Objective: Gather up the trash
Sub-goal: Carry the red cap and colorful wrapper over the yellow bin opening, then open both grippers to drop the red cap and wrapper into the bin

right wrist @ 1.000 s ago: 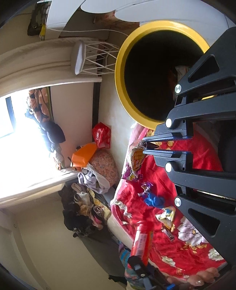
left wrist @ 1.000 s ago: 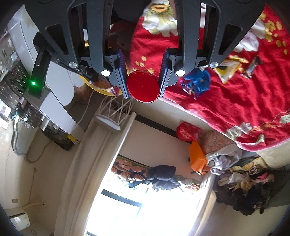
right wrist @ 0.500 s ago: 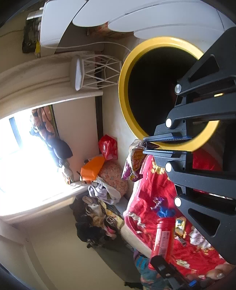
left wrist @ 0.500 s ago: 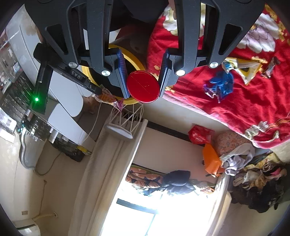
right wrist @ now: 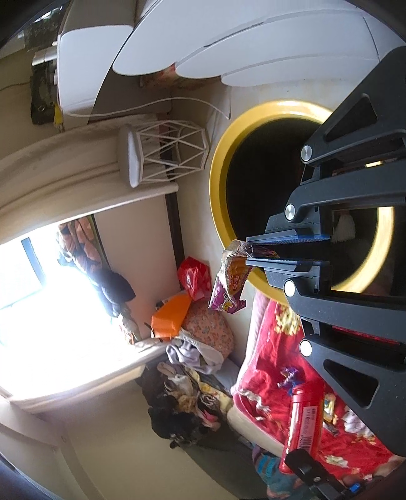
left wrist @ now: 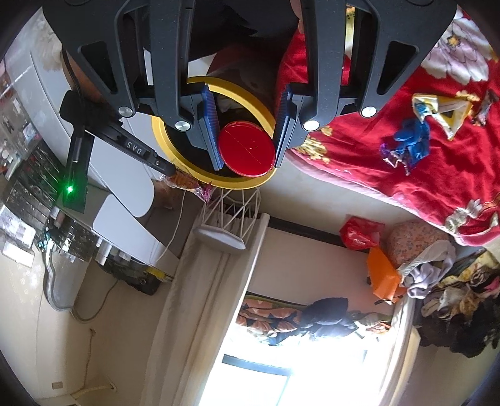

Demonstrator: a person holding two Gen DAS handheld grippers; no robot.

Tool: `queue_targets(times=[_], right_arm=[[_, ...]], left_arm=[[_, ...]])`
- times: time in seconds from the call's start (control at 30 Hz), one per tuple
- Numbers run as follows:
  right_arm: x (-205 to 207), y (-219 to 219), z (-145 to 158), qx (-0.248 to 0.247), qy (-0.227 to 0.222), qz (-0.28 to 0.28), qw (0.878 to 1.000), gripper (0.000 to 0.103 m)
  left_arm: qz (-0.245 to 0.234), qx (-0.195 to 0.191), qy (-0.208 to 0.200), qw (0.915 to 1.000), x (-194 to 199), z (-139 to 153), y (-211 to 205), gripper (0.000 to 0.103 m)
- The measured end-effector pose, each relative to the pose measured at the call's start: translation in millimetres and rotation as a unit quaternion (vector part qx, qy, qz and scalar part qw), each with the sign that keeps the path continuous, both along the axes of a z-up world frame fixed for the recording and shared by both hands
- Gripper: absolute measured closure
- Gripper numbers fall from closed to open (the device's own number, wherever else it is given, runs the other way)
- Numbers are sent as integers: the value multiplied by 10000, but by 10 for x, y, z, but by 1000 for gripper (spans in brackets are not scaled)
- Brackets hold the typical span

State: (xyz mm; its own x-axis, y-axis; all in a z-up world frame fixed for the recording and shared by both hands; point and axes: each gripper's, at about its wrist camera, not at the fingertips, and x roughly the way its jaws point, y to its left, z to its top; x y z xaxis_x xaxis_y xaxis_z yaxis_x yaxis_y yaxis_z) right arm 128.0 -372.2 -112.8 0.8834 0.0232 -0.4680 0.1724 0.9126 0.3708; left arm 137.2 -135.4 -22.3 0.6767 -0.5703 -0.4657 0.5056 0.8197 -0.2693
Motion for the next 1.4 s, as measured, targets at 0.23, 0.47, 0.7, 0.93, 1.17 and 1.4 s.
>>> queue_targets(times=[0.23,0.47,0.7,0.93,1.17,1.4], right_arm=[[9,-126,-60,-6,106,-218,9997,95],[2,-231,-127,4,214,-375,9991,95],[21,-337,-235,32,449,-514,9977,95],[33,-433,-320,88,605,-580,9964,95],[69,-498,-379,146,693,-607,9956,95],[97,-531,-417,174,752,-594,9952,94]], left_arm=[[-158,109,24,9998,23,-48,-186,78],[-275,205,79,9994,63,-121,-343,78],[-364,235,206,9988,135,-218,-474,78],[-459,310,330,9979,208,-340,-598,78],[-535,363,463,9968,273,-464,-698,78],[-617,413,590,9955,351,-593,-805,78]])
